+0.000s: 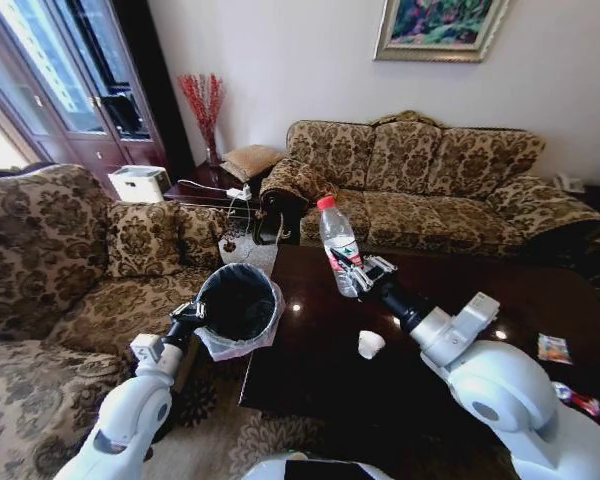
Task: Move to the front of the table and place the trash on the table into the trash bin.
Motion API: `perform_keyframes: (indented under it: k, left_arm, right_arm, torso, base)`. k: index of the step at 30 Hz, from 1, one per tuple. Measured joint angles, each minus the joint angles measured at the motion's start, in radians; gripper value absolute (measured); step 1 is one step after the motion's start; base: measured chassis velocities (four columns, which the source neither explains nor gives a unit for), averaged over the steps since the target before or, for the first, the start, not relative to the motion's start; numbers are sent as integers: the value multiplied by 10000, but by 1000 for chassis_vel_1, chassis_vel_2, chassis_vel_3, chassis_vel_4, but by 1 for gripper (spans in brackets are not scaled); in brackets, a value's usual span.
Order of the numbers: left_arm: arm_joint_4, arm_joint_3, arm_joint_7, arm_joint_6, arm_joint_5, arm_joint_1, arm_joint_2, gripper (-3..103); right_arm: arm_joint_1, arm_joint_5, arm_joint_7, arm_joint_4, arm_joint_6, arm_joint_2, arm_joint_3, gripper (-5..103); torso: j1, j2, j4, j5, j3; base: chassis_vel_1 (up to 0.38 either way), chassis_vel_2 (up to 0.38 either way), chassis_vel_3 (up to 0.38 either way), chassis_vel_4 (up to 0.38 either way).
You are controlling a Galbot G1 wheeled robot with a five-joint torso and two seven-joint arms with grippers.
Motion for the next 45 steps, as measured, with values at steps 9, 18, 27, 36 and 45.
perform_keyframes:
  k: [9,18,27,36,45]
  left_arm:
    - [32,80,271,-30,175,105,-96,3]
    - [-73,126,619,-268,213,186,-174,3]
    - [-102,65,645,-333,130,171,-207,3]
    - [-107,-32,629,-317,-92,117,-166,3]
    - [-79,-63,619,-287,-186,66,-153,3]
  right_arm:
    - [625,312,-387,-39,386,-92,-898,18]
    - [1678,46,-412,-397,668,132,-2615,18]
    - [4121,199,-384,-1836,652,841,-4772,18]
    - [4887,-128,-463,-2758,431,1583,-5871,15]
    - [5308,-664,-508,-3375,515,2019,-6471,15]
  torso:
    - [1,0,-4,1,1]
    - [0,0,8,2,0]
    - [1,0,3,0,1]
    - [1,0,1,0,1]
    - [1,0,1,-1,1]
  base:
    - [-127,-120,-111,-129]
    - [-46,-38,-44,-34]
    - [0,0,0,0]
    - [0,0,0,0]
    - [0,0,0,0]
